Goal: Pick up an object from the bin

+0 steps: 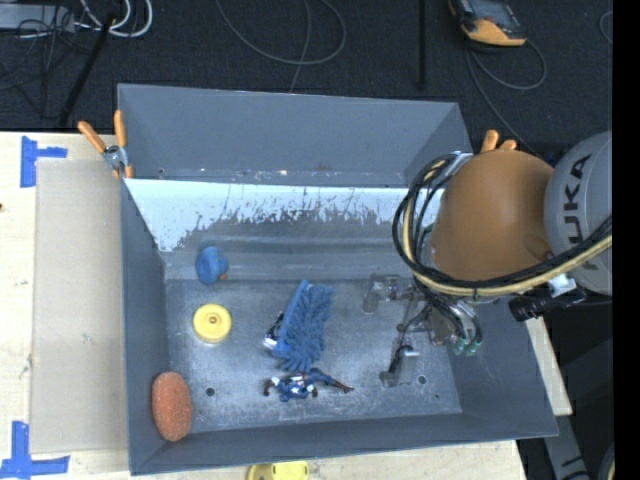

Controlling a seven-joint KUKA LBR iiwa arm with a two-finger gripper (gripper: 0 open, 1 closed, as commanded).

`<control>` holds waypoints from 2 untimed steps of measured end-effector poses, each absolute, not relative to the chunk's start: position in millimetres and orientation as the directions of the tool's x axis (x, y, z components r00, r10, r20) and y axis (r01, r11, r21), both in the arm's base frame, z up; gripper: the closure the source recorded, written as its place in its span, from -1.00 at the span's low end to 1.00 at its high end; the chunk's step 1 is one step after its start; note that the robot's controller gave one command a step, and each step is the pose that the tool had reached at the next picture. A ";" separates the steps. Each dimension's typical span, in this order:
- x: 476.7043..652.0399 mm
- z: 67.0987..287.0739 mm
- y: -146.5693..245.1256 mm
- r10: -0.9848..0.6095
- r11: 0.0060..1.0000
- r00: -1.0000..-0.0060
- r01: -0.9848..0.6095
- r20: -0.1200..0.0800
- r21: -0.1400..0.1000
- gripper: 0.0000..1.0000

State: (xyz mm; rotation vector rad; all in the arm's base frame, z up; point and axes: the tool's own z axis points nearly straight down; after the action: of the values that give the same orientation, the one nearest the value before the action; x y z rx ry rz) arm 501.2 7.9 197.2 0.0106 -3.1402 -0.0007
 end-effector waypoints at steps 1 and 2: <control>501.2 197.2 7.8 -0.007 1.000 -1.000 -0.007 0.001 0.000 -1.00; 501.7 196.3 8.4 -0.008 1.000 -1.000 -0.008 0.000 0.000 -1.00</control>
Offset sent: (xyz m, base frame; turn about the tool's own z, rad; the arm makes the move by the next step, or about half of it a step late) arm 0.0143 0.0573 -0.1272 -0.0368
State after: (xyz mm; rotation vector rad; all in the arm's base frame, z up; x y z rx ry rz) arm 501.7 8.4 196.3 0.0122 -3.1415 -0.0002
